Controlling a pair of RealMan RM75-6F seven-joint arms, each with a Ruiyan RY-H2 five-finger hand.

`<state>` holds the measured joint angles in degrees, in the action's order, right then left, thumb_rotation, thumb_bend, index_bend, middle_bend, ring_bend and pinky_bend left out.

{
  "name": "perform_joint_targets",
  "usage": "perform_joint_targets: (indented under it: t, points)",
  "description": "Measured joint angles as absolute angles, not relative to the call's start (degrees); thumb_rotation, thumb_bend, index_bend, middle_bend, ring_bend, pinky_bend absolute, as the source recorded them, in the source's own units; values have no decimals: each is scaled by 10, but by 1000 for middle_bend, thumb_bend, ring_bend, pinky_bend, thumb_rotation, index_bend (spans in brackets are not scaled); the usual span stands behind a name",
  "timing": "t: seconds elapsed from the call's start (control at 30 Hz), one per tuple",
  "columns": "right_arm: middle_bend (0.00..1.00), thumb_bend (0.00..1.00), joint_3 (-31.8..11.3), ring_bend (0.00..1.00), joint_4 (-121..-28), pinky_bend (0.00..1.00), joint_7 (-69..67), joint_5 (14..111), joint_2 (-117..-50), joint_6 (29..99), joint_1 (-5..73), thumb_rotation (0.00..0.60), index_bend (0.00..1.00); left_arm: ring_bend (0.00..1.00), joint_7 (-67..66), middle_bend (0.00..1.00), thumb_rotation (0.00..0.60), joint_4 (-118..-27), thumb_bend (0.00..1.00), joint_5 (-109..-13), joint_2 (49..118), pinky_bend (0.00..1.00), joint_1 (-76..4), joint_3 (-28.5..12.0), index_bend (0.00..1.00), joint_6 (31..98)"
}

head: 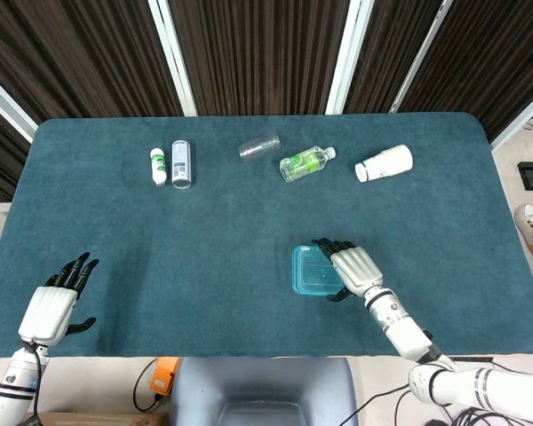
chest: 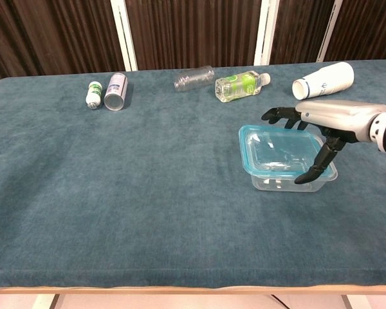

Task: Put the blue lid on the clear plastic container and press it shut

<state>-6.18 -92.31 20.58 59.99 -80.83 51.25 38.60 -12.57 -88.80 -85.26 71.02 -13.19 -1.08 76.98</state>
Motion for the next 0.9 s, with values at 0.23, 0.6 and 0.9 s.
perform_joint_targets:
  t: [0.23,0.6,0.9]
  points:
    - [128,236,-57,138,-925,306,204,598,-802,509,387,600,50,117,-125,0,600,-888,422,-853,710,336,-132,-11,85,771]
    - [84,235,-50,97,-932,269,214,590,-791,512,389,600,9,117,-125,1,600,-888,423,-854,711,336,-131,-10,85,771]
    - [6,236,-46,12,-936,175,214,589,-784,508,390,600,0,117,-125,1,600,-889,422,-855,710,336,-132,-10,85,771]
